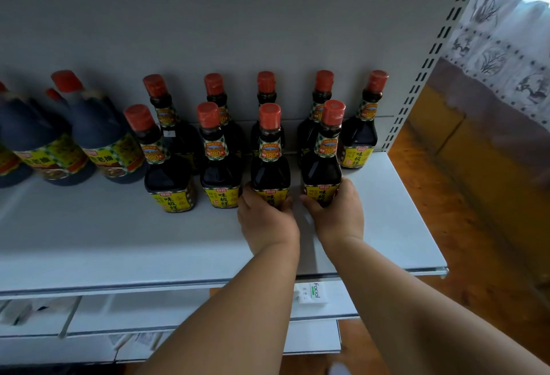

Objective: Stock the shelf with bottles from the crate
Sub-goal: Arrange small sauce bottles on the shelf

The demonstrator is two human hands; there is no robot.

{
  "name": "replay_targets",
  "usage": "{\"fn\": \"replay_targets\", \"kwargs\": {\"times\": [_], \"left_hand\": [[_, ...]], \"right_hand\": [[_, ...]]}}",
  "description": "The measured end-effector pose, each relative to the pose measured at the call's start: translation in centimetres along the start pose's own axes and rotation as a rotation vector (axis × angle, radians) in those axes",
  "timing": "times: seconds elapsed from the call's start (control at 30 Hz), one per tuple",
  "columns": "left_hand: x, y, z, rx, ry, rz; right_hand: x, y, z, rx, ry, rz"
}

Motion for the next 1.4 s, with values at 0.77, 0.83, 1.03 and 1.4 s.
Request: {"fn": "replay_targets", "kwargs": {"times": [0.77,0.83,1.03,1.4], "left_hand": [[0.2,0.5,-0.1,-0.006,-0.010,-0.086],[0.2,0.5,-0.3,-0.011,-0.011,-0.073],[-2.1,3.9,0.0,-0.050,-0.038,-0.144],[-10.9,10.1,-0.4,0.305,-0.334,0.002]], "right_hand": [[0.1,0.0,-0.3,0.016,-0.037,0.025],[0.0,-0.1,-0.1,0.017,-0.034,0.043],[-2.1,2.0,0.2,0.037,-0.034,0.101],[-5.3,11.8,5.5,-0.381,0.123,0.297]]}}
Point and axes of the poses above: each hand's wrist, its own y-axis away from the middle knuckle, its own x-axis out of the palm, z = x × y, the point moved 4 cm from there along -y, towards the middle knuckle, and after that the axes turned 3 degrees about y, right-handed, at the moved point
